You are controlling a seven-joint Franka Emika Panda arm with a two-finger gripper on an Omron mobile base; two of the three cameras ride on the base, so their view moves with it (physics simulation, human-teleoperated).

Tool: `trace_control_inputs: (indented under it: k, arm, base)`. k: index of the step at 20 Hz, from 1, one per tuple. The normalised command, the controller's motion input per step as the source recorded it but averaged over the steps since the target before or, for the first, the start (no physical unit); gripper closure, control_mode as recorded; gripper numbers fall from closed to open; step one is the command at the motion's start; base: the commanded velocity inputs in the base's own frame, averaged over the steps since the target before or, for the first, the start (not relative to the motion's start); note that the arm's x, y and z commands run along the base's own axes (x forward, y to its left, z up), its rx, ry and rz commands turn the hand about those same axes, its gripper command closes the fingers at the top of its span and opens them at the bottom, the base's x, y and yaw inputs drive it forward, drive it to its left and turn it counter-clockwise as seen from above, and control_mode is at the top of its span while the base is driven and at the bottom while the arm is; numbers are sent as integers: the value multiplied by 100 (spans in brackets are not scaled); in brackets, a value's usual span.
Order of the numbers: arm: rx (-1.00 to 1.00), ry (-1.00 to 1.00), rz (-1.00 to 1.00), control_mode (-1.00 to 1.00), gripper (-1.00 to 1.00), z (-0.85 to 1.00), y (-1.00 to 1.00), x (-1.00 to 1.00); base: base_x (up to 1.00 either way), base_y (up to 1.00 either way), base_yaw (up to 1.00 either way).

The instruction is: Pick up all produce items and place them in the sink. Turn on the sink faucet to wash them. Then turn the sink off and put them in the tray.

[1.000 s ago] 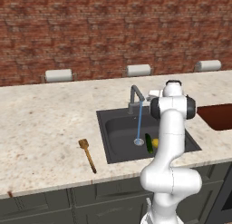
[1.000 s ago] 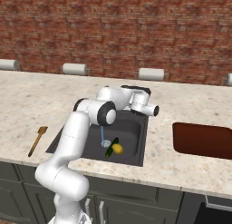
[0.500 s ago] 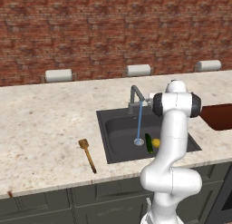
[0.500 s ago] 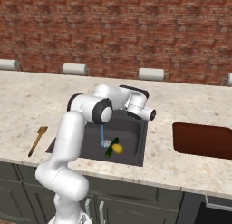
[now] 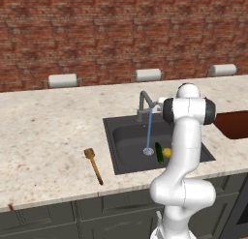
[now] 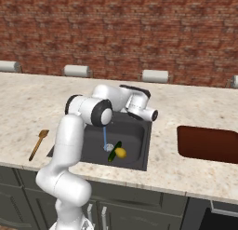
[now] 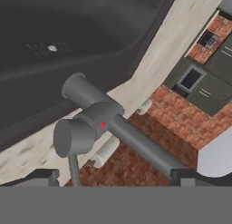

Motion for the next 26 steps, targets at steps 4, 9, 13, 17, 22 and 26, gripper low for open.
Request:
trace_control_inputs:
  k: [4, 9, 13, 17, 22, 26]
  arm:
    - [0, -2, 14, -100, -100, 4, -1, 17]
    - [1, 0, 20, -100, -100, 0, 0, 25]
    - [1, -1, 16, -100, -100, 0, 0, 32]
    - [2, 0, 9, -100, -100, 0, 0, 26]
    - [1, -2, 3, -100, -100, 6, 19, 9]
    - [0, -2, 0, -100, -100, 17, 65, 0]
  base:
    - [0, 0, 0]
    - [0, 0, 0]
    - [0, 0, 0]
    - [0, 0, 0]
    - [0, 0, 0]
    - [0, 0, 0]
